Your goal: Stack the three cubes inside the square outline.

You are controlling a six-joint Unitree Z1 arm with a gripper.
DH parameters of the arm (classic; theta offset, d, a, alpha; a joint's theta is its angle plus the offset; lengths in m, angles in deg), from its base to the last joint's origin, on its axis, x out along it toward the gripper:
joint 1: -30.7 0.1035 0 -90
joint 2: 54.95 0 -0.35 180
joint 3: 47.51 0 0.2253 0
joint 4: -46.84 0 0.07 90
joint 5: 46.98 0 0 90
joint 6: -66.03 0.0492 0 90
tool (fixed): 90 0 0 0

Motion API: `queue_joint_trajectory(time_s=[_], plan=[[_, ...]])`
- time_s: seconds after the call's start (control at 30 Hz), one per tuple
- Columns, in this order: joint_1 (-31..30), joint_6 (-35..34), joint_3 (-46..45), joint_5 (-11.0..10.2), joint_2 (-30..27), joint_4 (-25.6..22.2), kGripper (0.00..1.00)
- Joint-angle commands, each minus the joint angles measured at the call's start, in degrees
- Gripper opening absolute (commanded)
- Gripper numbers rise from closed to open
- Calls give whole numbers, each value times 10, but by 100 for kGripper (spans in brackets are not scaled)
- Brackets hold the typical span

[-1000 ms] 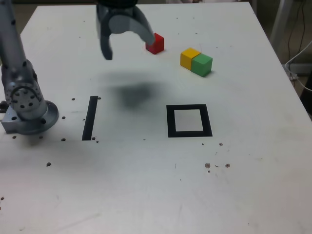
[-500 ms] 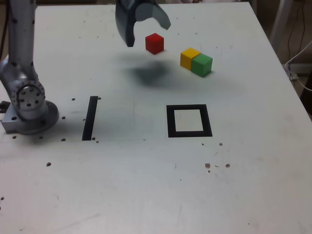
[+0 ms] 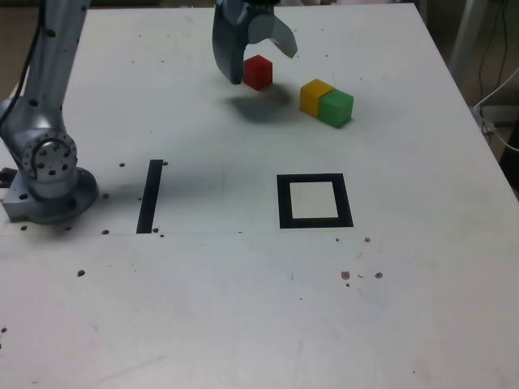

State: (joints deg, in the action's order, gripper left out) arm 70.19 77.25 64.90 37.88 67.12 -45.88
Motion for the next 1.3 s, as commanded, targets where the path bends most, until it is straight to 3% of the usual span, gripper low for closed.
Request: queue_joint_trajectory(time_s=[0.0, 0.53, 0.87, 1.07, 1.27], plan=[[5, 2, 8, 1, 11, -3, 99], [42, 26, 102, 13, 95, -40, 93], [48, 28, 144, 22, 128, -83, 72], [48, 27, 150, 26, 135, -88, 55], [48, 29, 161, 26, 134, -93, 44]])
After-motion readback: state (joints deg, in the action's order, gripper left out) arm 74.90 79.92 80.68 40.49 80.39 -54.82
